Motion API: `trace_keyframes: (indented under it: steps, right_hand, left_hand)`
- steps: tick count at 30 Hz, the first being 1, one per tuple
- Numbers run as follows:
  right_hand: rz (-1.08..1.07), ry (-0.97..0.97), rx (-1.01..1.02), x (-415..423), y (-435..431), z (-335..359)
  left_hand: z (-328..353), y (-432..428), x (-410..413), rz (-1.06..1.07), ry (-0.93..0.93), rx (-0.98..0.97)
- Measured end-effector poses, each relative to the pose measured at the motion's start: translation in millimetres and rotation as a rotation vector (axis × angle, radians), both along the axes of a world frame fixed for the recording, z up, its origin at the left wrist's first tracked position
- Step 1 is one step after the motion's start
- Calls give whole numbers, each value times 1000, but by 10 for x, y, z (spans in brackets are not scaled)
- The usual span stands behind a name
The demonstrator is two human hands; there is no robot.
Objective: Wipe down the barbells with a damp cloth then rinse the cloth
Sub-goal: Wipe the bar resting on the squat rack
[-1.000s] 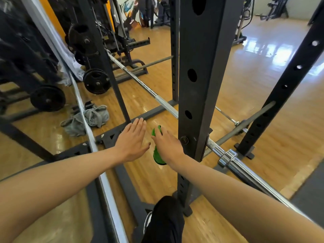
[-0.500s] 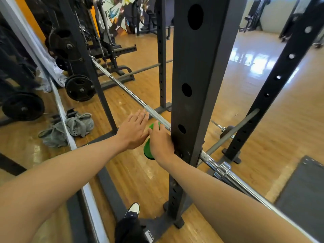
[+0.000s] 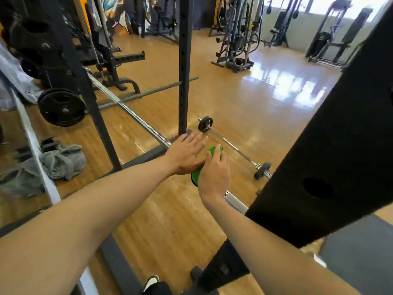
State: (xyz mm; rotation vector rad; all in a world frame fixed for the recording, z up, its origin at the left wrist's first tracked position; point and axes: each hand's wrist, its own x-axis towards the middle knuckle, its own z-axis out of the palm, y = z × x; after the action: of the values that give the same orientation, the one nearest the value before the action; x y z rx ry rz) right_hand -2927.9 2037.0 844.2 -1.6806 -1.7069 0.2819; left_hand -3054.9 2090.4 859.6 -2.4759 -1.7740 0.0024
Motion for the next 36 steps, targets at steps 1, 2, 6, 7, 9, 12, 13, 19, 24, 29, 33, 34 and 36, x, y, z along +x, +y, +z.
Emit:
trace_keyframes:
  steps: [1,2,6,7,9,12,13,19,24,29,33,34,36]
  right_hand:
    - [-23,-16,-3,23,106,21]
    - [-53,-17,-22,36,200,49]
    - [-209,-42,-74,66,475,167]
    - [-239,-85,-89,71,525,177]
    - [-297,-133,-121,77,601,186]
    - [-363,-135,-138,92,589,246]
    - [-371,-147,-146,101,557,256]
    - [-421,-121,-200,249,582,143]
    - [-619,91,-127,284,370,8]
    - [-612,-12,-71,253,9,-247]
    - [-650,-180,-322,239,-149,-483]
    - [-670,-205,-357,229,-179,-534]
    - [-709,-302,-334,216,-217,-613]
  left_hand:
    - [16,107,-35,-27,-4,-11]
    - [41,212,-92,-57,0,-20]
    - [96,654,-323,-208,48,-20]
    - [101,736,-350,-237,51,-32]
    - [107,851,-365,-258,25,-83]
    - [57,903,-294,-300,-13,-122]
    - [24,891,-254,-317,-32,-128]
    - [-172,751,-8,-395,-66,-113]
    - [-307,744,-137,-542,25,-172]
    - [-539,925,-382,-716,51,-147]
    - [-683,1231,-567,-892,120,-117]
    - [-712,1293,-592,-915,117,-123]
    - [-759,1358,-607,-962,82,-119]
